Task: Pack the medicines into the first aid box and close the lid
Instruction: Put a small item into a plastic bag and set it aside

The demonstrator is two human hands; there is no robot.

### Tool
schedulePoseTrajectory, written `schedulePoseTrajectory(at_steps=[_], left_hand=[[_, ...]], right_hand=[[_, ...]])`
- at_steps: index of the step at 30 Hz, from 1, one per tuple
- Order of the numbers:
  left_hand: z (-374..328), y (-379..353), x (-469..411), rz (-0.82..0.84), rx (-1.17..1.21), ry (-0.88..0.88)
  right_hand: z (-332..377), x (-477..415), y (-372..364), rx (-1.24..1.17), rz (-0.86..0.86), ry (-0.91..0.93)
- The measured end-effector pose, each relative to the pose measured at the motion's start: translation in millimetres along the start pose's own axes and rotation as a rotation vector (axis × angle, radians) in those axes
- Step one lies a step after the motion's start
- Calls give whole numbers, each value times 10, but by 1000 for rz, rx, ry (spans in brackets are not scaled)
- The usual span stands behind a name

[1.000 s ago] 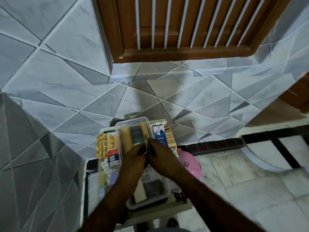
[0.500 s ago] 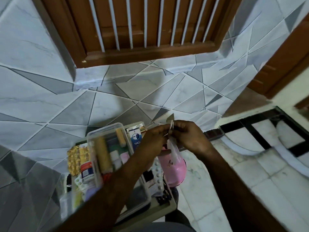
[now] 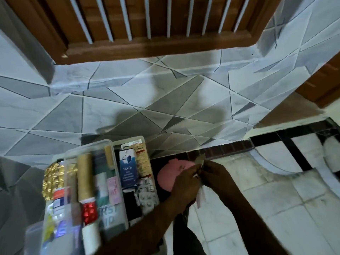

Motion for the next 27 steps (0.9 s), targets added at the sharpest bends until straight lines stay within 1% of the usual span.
schedulePoseTrajectory(at_steps=[5, 10, 14, 18, 20, 24, 27], left_hand=[[272, -267, -341, -21, -26, 50], [594, -380, -738, -54, -61, 150], [801, -362, -1072, -103, -90, 219], [1056, -334, -1415, -109, -88, 300], [1220, -316, -1594, -114, -48, 337], [1654, -227, -1954, -167, 61, 451], [2029, -182, -2192, -207, 160, 513]], right_hand=[[-602, -281, 43, -122, -20, -156], [-1065, -556, -63, -223, -31, -271], [-1356, -846, -224, -219, -7, -335], [-1582, -1144, -407, -172, 47, -373], [-1703, -1291, -511, -185, 77, -408], [-2009, -1619, -753, -58, 139, -429], [-2191, -1811, -901, -50, 152, -468]])
Point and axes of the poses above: each hand's wrist, its own x-axis away from the middle knuckle, its own y-axis out of the back of the hand, z = x × y, the point moved 8 cm from there along -x, towards the middle knuckle, and after that the axes turned 7 degrees about x, right-handed, at the moved point
